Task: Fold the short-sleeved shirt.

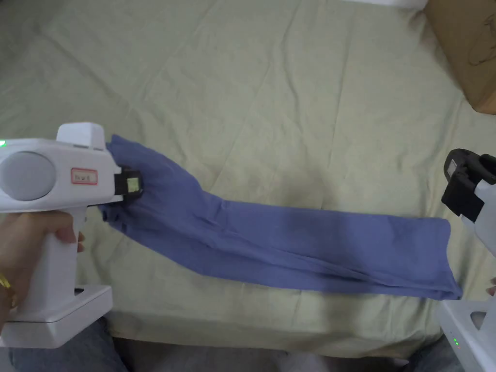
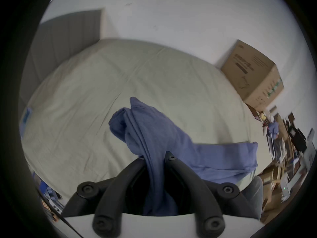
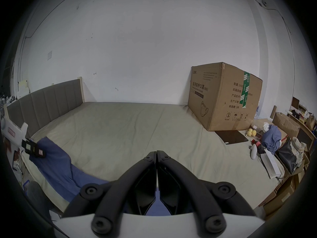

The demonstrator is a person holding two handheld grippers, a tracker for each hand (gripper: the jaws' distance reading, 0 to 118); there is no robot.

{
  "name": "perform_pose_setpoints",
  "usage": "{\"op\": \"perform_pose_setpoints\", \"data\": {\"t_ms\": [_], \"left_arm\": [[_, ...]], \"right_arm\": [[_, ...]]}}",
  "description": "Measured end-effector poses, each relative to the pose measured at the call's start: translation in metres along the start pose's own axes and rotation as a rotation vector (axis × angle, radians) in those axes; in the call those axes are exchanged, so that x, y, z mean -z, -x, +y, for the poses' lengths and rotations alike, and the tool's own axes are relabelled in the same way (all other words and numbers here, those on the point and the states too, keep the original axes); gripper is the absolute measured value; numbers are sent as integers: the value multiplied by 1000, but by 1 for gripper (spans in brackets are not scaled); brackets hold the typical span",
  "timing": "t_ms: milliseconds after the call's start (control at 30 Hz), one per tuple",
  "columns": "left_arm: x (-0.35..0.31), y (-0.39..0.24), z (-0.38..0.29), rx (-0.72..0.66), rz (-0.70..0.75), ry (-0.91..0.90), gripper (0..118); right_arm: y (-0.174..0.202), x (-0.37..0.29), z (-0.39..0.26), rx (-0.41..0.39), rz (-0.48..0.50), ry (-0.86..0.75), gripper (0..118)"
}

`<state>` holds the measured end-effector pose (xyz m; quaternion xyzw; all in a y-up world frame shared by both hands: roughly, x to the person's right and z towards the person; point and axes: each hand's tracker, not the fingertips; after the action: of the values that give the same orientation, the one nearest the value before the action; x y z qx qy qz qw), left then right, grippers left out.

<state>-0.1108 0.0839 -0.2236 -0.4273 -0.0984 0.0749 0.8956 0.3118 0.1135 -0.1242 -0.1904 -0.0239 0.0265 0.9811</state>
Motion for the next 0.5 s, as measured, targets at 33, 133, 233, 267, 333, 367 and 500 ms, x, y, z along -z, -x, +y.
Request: {"op": "perform_pose_setpoints", "data": {"t_ms": [33,133,233,267,333,367,500], "left_arm": [[-6,-14,4,32,-7,-9,10],[-11,-56,13,91,-50,-16,10],[3,-96,18,84,-147,4,10],[10,-109,17,87,-169,18,10],[26,-138,11,125,-184,37,10],[36,-152,7,142,-190,56,10],[79,-206,-17,153,-196,134,10]], "right_arm": [[-2,-1,0,7,-2,-4,0],[-11,-8,-2,27,-11,-17,0],[-23,-15,-5,51,-27,-26,0],[-27,-18,-6,57,-35,-27,0],[-35,-23,-9,69,-53,-31,0],[-39,-26,-11,77,-65,-32,0],[-56,-38,-19,112,-107,-30,0]]}}
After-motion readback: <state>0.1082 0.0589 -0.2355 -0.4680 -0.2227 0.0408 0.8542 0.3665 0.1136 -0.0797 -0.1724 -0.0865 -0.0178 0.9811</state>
